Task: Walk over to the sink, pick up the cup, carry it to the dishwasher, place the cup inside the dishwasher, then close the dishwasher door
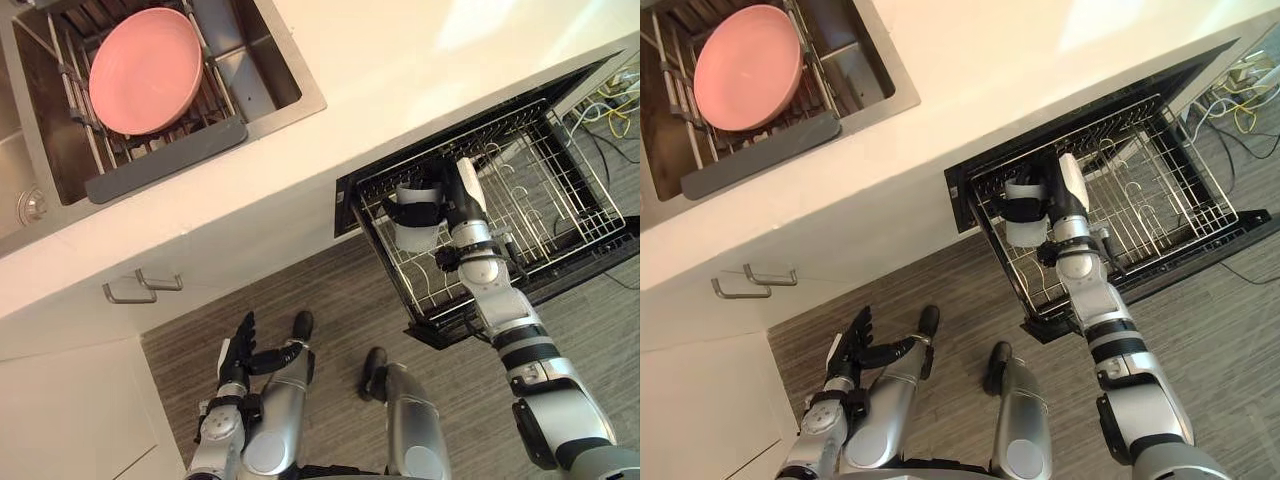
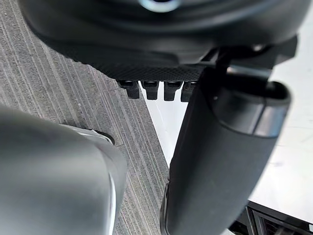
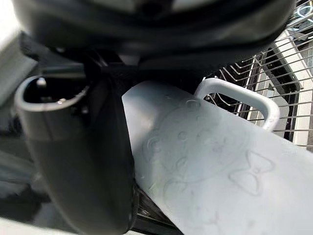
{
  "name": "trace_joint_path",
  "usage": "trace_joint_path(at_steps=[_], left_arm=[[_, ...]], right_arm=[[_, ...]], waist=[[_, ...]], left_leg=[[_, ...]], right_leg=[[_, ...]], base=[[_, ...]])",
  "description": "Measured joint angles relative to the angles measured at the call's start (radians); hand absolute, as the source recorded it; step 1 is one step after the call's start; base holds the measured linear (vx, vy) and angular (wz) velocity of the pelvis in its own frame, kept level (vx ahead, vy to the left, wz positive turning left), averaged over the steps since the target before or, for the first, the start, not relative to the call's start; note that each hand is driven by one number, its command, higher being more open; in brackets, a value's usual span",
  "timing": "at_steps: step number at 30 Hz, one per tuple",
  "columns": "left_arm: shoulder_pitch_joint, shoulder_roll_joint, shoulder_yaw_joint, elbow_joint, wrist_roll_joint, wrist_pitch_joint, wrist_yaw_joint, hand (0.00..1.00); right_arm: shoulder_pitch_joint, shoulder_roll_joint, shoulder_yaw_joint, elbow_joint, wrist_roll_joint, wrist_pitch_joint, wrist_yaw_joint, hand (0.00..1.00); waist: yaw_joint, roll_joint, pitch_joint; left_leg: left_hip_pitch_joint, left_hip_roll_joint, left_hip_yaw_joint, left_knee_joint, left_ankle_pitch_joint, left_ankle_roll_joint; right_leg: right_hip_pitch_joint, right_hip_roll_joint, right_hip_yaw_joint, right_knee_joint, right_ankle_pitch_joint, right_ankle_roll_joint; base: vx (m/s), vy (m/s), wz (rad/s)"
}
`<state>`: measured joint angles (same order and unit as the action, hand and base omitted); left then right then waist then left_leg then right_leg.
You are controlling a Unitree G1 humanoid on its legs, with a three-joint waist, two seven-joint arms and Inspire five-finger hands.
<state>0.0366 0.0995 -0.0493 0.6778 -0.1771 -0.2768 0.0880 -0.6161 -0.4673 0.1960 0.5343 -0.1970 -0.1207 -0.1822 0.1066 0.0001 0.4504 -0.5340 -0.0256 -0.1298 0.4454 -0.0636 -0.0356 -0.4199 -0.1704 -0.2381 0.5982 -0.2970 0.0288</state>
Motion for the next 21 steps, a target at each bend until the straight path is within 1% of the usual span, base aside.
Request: trace_joint_path(at_steps=[4,8,10,14,15,21], left_arm=[[-0.018,-0.001,-0.001,0.009,-0.001,0.000,0.002,1.00],[-0.044,0.000,-0.004,0.030,-0.001,0.001,0.016,1.00],[-0.049,0.000,-0.003,0.026,-0.007,-0.003,0.024,1.00],[-0.062,-0.001,-0.003,0.025,-0.014,-0.005,0.030,1.00],[-0.063,-0.002,-0.004,0.026,-0.017,-0.006,0.034,1.00],[-0.064,-0.006,-0.004,0.026,-0.020,-0.007,0.040,1.00]], right_arm=[[-0.008,-0.008,0.041,0.040,-0.033,0.001,0.005,0.00],[-0.012,-0.009,0.092,0.078,-0.082,0.007,0.011,0.00],[-0.013,-0.008,0.097,0.082,-0.105,0.008,0.012,0.00],[-0.027,-0.005,0.097,0.086,-0.126,0.022,0.009,0.00],[-0.028,-0.003,0.097,0.089,-0.134,0.024,0.008,1.00],[-0.051,0.024,0.096,0.129,-0.161,0.045,-0.008,1.00]], waist=[[0.003,-0.001,0.000],[0.003,-0.003,0.002],[0.012,-0.011,0.006],[0.014,-0.013,0.007],[0.014,-0.013,0.007],[0.015,-0.013,0.007]], left_leg=[[-0.010,0.000,0.004,0.005,0.000,0.000],[-0.033,0.001,0.007,0.035,-0.009,0.002],[-0.048,0.001,0.014,0.053,-0.016,0.001],[-0.075,0.002,0.015,0.065,-0.017,0.000],[-0.075,0.002,0.016,0.065,-0.017,0.000],[-0.078,0.006,0.026,0.061,-0.017,0.000]], right_leg=[[0.000,-0.007,-0.018,0.005,-0.003,-0.001],[-0.005,-0.014,-0.036,0.027,-0.020,-0.002],[-0.023,-0.019,-0.034,0.049,-0.030,-0.006],[-0.053,-0.020,-0.033,0.071,-0.034,-0.010],[-0.053,-0.021,-0.033,0.072,-0.035,-0.010],[-0.057,-0.022,-0.033,0.072,-0.035,-0.011]], base=[[0.04,-0.004,0.08],[-0.01,0.001,0.14],[-0.04,-0.003,0.05],[-0.05,-0.011,-0.01],[-0.03,-0.006,-0.02],[0.00,0.000,0.00]])
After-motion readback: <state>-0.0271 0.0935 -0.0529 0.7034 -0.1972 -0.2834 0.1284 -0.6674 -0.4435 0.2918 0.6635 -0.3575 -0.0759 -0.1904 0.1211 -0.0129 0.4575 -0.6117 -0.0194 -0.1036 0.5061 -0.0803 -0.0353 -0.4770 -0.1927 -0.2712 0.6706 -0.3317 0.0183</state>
